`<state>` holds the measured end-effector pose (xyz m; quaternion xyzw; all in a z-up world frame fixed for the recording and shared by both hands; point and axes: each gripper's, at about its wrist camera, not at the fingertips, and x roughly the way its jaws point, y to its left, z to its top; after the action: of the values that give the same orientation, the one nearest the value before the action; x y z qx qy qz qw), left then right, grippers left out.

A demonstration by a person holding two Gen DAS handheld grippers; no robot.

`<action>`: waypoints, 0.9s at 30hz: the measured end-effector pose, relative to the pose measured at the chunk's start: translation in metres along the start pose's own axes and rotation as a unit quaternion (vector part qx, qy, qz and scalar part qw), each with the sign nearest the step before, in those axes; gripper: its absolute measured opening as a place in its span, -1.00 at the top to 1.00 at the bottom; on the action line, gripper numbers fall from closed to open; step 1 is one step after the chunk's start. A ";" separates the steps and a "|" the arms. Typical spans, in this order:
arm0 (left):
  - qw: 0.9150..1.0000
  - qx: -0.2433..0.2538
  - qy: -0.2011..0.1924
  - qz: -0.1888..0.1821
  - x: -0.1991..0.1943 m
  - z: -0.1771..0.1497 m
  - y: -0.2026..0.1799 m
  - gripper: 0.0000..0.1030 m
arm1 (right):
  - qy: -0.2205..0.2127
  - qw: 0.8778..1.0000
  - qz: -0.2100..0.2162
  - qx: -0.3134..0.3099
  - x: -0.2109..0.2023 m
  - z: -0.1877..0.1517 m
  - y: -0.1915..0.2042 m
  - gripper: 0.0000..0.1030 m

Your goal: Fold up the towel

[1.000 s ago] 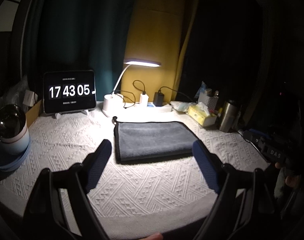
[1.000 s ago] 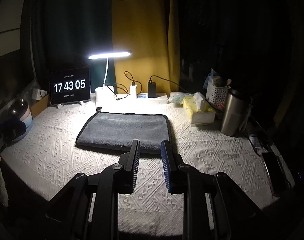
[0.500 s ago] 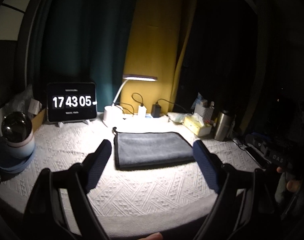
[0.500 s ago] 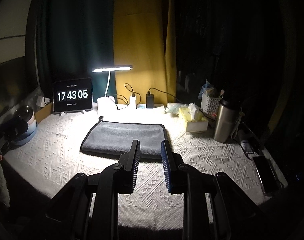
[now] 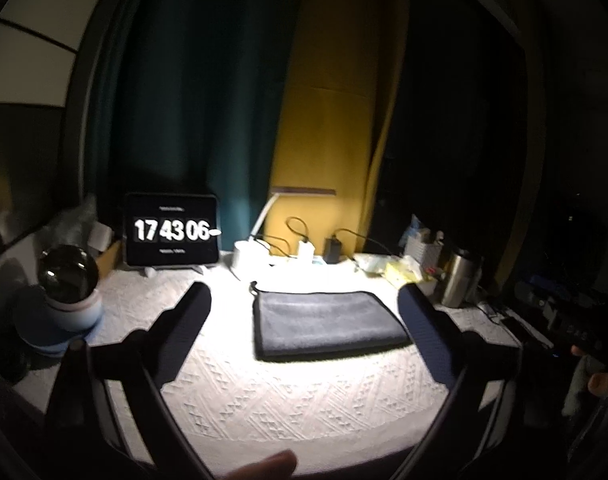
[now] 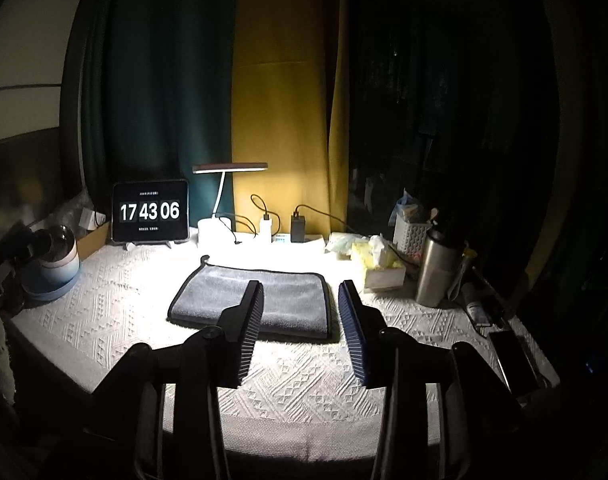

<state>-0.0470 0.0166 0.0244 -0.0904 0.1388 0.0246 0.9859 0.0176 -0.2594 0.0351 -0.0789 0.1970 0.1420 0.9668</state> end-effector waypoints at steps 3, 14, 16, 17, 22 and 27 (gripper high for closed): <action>1.000 0.006 -0.010 0.009 -0.004 0.001 0.000 -0.85 | -0.005 1.000 -0.003 0.001 -0.004 0.002 -0.001 -0.05; 1.000 0.010 -0.013 0.008 -0.005 0.001 0.002 -0.85 | -0.010 1.000 -0.004 0.004 -0.006 0.004 -0.003 -0.06; 1.000 0.009 -0.011 0.009 -0.004 0.001 0.002 -0.85 | -0.011 1.000 -0.006 0.005 -0.006 0.004 -0.004 -0.06; 1.000 0.009 -0.011 0.009 -0.003 0.001 0.002 -0.85 | -0.011 1.000 -0.006 0.006 -0.006 0.005 -0.004 -0.06; 1.000 0.011 -0.007 0.007 -0.001 0.000 0.000 -0.85 | -0.010 1.000 -0.008 0.010 -0.006 0.005 -0.005 -0.06; 1.000 0.010 -0.006 0.005 0.001 0.000 -0.001 -0.85 | -0.011 1.000 -0.007 0.010 -0.006 0.005 -0.006 -0.06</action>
<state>-0.0465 0.0153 0.0240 -0.0795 0.1340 0.0283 0.9874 0.0159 -0.2651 0.0422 -0.0689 0.1875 0.1338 0.9707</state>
